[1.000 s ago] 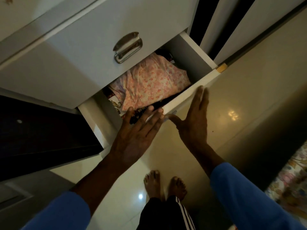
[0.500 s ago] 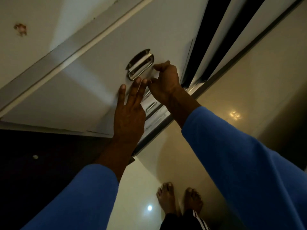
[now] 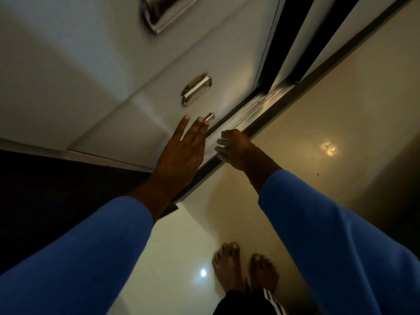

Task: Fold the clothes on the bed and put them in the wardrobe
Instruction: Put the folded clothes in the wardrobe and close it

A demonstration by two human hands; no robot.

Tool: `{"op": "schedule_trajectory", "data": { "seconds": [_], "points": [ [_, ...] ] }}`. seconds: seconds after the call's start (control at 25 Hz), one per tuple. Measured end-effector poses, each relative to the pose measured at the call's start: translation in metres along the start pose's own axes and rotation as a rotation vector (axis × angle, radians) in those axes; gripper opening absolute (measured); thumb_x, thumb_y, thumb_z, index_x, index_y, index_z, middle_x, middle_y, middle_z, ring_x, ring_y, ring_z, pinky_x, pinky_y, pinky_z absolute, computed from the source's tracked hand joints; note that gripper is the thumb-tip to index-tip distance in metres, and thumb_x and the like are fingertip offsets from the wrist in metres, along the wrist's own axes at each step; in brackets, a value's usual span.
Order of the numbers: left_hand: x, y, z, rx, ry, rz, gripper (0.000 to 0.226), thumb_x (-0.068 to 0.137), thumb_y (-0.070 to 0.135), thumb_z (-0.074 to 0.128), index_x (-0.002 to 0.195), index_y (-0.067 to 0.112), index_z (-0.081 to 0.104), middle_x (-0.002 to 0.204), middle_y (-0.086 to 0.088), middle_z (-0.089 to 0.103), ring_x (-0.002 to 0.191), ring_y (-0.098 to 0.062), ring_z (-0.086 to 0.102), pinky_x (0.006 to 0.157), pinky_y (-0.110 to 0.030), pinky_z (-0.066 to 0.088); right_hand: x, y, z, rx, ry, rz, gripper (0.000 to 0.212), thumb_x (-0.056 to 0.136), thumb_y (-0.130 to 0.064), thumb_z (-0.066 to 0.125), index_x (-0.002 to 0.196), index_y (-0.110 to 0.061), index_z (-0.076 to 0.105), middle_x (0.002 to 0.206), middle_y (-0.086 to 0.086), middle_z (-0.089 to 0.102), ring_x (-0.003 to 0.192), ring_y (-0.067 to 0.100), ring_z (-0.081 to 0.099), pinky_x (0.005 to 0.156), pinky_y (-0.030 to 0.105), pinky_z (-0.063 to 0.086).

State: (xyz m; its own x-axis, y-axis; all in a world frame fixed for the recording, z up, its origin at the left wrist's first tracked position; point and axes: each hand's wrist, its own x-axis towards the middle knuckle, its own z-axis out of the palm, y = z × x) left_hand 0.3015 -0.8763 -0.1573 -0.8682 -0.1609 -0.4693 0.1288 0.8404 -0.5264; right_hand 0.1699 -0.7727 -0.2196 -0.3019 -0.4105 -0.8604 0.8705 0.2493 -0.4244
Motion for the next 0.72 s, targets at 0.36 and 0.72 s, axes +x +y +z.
{"op": "schedule_trajectory", "data": {
  "seconds": [0.36, 0.72],
  "points": [
    [0.037, -0.006, 0.061, 0.195, 0.029, 0.006, 0.092, 0.101, 0.058, 0.035, 0.160, -0.002, -0.003, 0.162, -0.029, -0.029, 0.147, -0.046, -0.033, 0.114, -0.067, -0.024, 0.104, -0.004, 0.050, 0.341, 0.082, -0.102, 0.035, 0.104, -0.029, 0.055, 0.128, -0.005, 0.059, 0.112, 0.015, 0.065, 0.089, 0.026, 0.063, 0.063, 0.033, 0.056],
    [0.034, 0.012, 0.053, -0.179, 0.256, -0.180, 0.093, 0.099, 0.048, 0.044, 0.161, 0.005, -0.011, 0.171, -0.017, -0.012, 0.159, -0.031, -0.010, 0.127, -0.056, -0.005, 0.095, -0.004, 0.056, 0.455, -0.096, -0.131, 0.046, 0.106, -0.047, 0.048, 0.122, -0.004, 0.059, 0.070, 0.004, 0.052, 0.038, 0.009, 0.040, 0.036, 0.022, 0.036]
  ]
}}
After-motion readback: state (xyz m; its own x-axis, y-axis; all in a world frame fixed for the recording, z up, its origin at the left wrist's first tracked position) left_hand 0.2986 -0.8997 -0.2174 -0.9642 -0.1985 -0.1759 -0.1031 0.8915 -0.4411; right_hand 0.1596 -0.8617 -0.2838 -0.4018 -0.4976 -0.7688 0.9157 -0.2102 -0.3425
